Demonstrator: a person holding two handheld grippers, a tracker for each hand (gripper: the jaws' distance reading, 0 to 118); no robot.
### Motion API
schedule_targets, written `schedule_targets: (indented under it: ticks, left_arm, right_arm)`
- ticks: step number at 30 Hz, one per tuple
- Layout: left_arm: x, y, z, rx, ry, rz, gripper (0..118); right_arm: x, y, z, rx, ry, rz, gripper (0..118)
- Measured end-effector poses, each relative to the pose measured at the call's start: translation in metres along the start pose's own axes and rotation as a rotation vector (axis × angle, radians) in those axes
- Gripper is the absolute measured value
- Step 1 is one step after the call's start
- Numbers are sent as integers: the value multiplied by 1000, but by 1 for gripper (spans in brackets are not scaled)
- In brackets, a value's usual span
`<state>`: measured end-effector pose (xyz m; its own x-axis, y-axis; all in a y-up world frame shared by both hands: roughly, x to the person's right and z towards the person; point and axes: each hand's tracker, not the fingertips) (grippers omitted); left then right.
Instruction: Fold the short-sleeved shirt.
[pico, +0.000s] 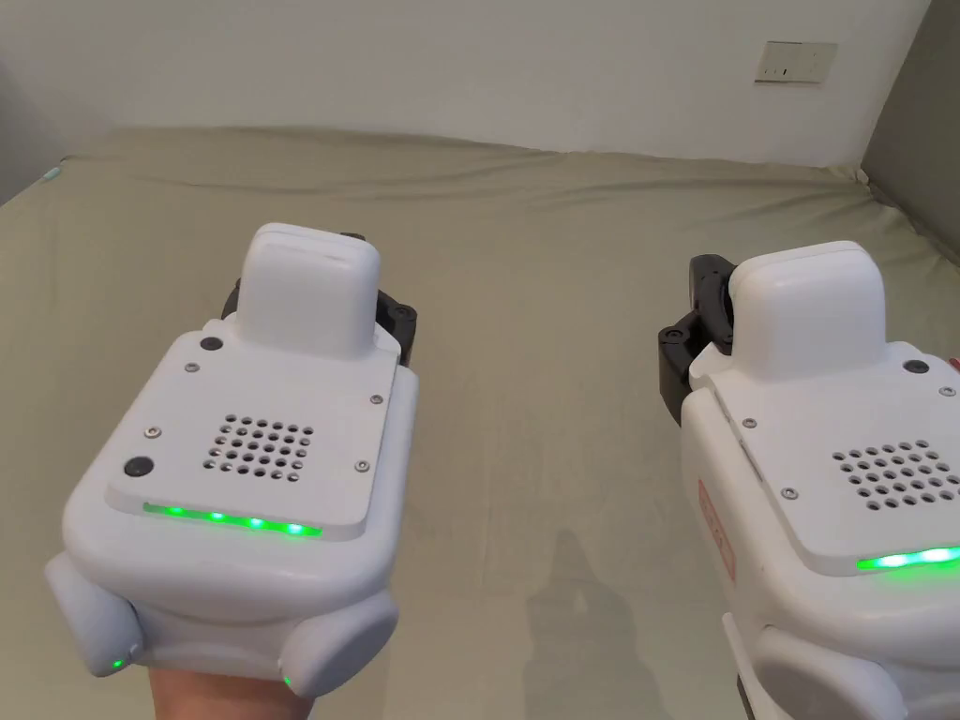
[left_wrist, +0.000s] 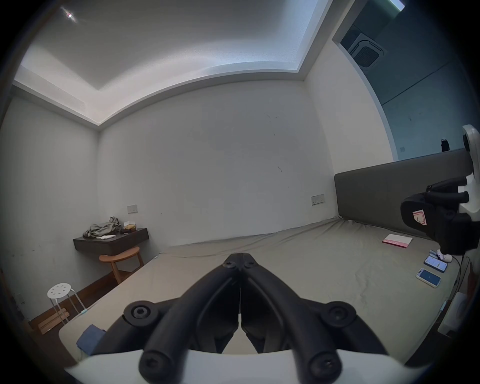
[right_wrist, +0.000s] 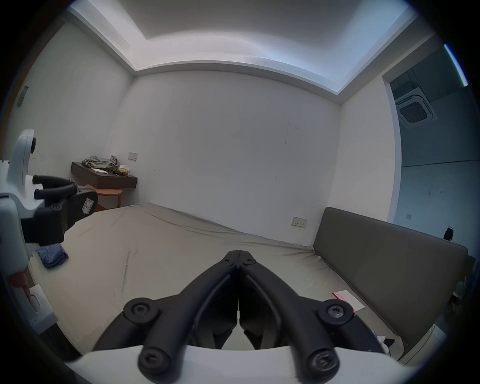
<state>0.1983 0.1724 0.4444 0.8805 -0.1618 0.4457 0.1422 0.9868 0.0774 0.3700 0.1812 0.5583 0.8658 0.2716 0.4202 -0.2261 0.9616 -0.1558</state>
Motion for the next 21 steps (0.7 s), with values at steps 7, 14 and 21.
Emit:
schedule_targets:
  ticks: [7, 14, 21]
  left_arm:
    - [0, -1, -1, -15, -10, 15, 0]
    - [1, 0, -3, -11, -4, 12, 0]
    - [2, -5, -6, -15, 8, 10, 0]
  right_arm:
    - [-3, -1, -1, 3, 3, 1, 2]
    - [-4, -4, -3, -5, -3, -7, 2]
    - [-4, -9, -6, -15, -9, -15, 2]
